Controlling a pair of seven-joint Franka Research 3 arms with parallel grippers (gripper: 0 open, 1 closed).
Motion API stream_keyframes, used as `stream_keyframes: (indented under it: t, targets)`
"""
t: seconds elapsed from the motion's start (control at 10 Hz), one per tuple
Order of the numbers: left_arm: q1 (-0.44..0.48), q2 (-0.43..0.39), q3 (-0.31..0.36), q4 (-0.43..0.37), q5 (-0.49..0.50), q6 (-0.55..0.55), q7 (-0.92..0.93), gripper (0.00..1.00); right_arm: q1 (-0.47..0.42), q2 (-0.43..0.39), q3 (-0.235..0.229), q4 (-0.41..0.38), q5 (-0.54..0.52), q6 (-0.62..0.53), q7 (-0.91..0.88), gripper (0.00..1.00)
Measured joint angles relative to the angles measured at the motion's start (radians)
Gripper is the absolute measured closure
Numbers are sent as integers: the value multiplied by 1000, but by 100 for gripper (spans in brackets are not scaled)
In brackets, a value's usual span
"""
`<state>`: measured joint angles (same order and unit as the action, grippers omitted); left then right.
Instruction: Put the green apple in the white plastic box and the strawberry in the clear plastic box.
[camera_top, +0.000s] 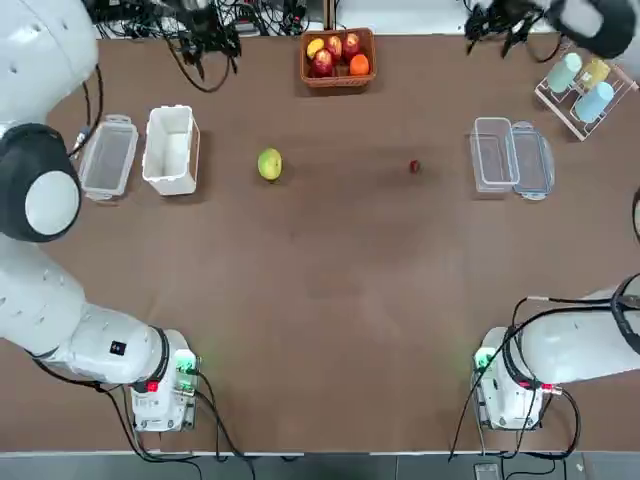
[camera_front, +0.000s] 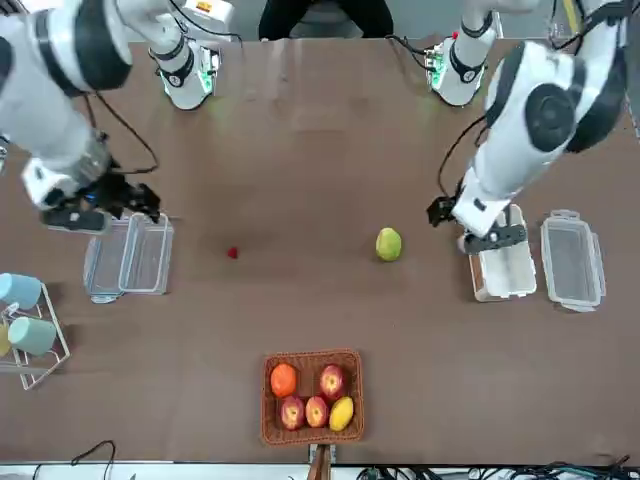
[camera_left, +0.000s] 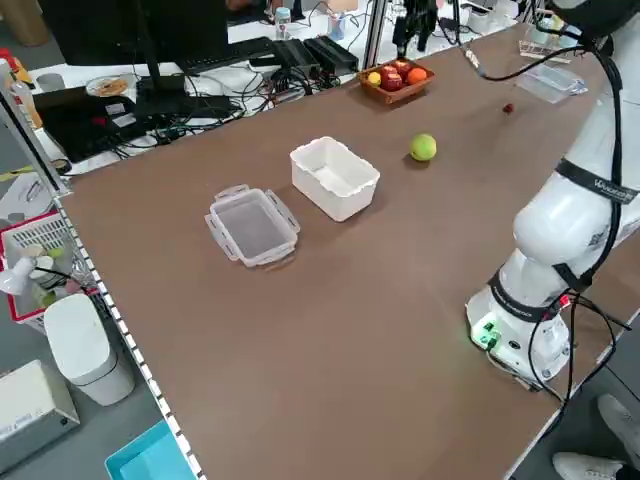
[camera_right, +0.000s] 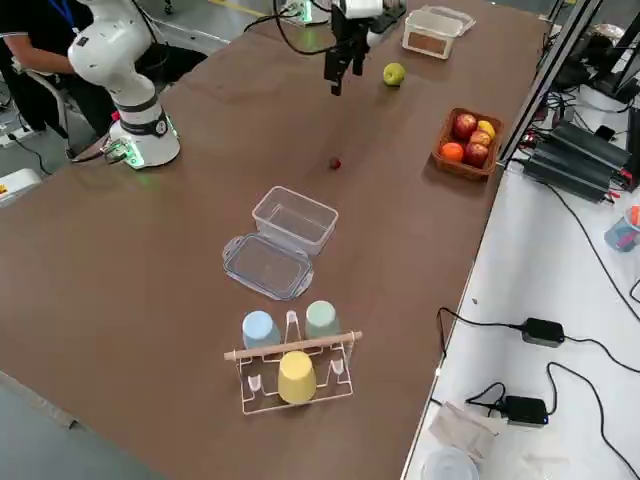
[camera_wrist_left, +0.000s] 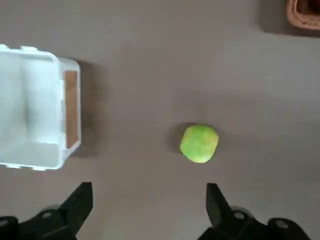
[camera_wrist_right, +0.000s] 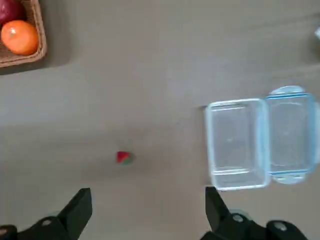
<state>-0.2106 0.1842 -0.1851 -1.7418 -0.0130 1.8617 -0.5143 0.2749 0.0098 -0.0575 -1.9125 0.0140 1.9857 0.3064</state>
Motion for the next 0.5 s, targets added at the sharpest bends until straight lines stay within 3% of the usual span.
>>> stream_keyframes:
  t: [0.2,0.5]
  targets:
    - [-11,18,-45,-158,8,212,-19,1,54,53,-1,-184,-1,215,1,0]
    - [-43,56,-59,-302,21,420,-22,3,134,224,-1,-277,-1,465,1,0]
